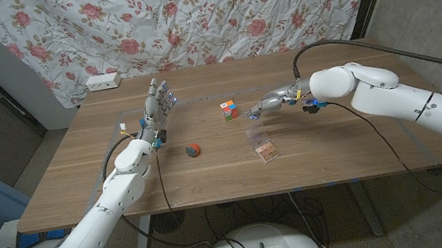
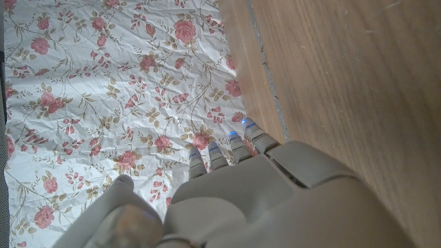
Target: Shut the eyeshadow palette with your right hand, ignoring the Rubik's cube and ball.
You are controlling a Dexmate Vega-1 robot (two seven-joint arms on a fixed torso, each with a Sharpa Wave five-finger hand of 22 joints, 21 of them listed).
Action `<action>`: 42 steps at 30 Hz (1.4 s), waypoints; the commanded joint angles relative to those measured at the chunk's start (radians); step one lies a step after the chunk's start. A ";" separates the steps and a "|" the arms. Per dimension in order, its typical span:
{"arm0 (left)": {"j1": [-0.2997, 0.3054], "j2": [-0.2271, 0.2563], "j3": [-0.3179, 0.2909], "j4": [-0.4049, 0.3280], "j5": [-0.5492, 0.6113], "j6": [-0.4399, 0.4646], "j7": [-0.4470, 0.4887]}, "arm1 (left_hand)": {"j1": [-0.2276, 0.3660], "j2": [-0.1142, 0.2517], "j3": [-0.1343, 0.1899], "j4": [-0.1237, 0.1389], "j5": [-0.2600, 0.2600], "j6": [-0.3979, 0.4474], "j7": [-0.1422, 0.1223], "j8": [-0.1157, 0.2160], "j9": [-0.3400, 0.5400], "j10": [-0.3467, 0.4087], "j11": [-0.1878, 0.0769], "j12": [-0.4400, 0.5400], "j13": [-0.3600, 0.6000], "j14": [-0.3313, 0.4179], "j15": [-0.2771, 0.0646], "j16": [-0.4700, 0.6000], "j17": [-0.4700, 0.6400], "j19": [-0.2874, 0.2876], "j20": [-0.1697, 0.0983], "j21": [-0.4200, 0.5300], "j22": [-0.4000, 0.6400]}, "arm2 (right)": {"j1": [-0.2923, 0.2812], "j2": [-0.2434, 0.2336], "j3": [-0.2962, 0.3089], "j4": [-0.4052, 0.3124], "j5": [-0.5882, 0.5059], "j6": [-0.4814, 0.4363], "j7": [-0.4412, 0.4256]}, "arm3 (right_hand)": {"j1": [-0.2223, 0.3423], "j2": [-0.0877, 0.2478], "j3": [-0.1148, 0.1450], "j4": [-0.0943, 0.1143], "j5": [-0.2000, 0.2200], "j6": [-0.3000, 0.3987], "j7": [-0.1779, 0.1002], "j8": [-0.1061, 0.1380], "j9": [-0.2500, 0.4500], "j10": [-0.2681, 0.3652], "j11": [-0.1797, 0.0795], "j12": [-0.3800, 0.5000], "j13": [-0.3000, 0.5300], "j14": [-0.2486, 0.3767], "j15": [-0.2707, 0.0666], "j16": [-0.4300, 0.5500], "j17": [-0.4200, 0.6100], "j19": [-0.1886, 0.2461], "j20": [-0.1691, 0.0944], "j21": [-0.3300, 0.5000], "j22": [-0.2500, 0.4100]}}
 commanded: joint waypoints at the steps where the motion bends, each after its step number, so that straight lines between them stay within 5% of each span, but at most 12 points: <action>1: 0.000 0.000 0.000 0.000 0.000 0.000 0.001 | 0.006 0.008 0.010 -0.002 0.004 -0.003 -0.007 0.005 0.004 0.001 -0.007 0.005 0.004 0.004 -0.024 0.006 0.005 0.008 0.002 0.004 0.004 | 0.037 0.036 -0.043 0.005 -0.064 -0.004 0.059 | -0.005 0.039 0.002 0.007 0.009 0.017 0.001 0.007 0.001 0.015 -0.002 0.003 0.005 0.009 0.003 0.008 0.001 -0.001 0.000 0.005 0.006; 42: 0.001 0.000 0.000 -0.001 0.000 0.001 0.001 | 0.006 0.008 0.010 -0.002 0.003 -0.002 -0.007 0.005 0.004 0.000 -0.008 0.005 0.004 0.004 -0.024 0.006 0.005 0.007 0.002 0.004 0.004 | 0.078 0.099 -0.086 0.003 -0.182 -0.007 0.112 | 0.001 0.027 -0.023 0.043 0.016 0.195 0.020 0.047 0.008 0.151 0.008 0.031 0.017 0.079 -0.013 0.035 -0.009 0.007 -0.001 0.010 0.005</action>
